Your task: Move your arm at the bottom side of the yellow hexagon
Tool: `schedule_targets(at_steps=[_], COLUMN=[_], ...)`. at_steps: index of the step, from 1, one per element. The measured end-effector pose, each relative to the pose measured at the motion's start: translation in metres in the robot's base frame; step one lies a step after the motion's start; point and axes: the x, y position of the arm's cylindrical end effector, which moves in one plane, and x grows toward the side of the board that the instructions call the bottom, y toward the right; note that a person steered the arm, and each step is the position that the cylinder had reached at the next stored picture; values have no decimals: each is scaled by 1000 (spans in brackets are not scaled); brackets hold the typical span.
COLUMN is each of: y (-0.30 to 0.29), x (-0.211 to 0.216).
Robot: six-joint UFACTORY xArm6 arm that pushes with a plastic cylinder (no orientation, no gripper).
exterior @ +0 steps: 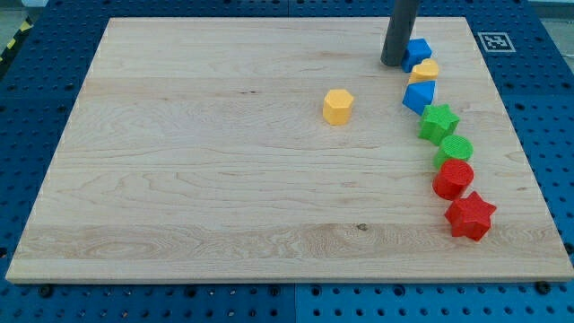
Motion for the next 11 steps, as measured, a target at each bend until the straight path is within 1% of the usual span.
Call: schedule_targets(at_steps=[1, 2, 3, 4, 5, 6, 7, 8, 9, 11], y=[-57, -128, -173, -186, -126, -52, -44, -64, -98, -89], x=[0, 1, 33, 109, 163, 171, 172, 166, 156, 122])
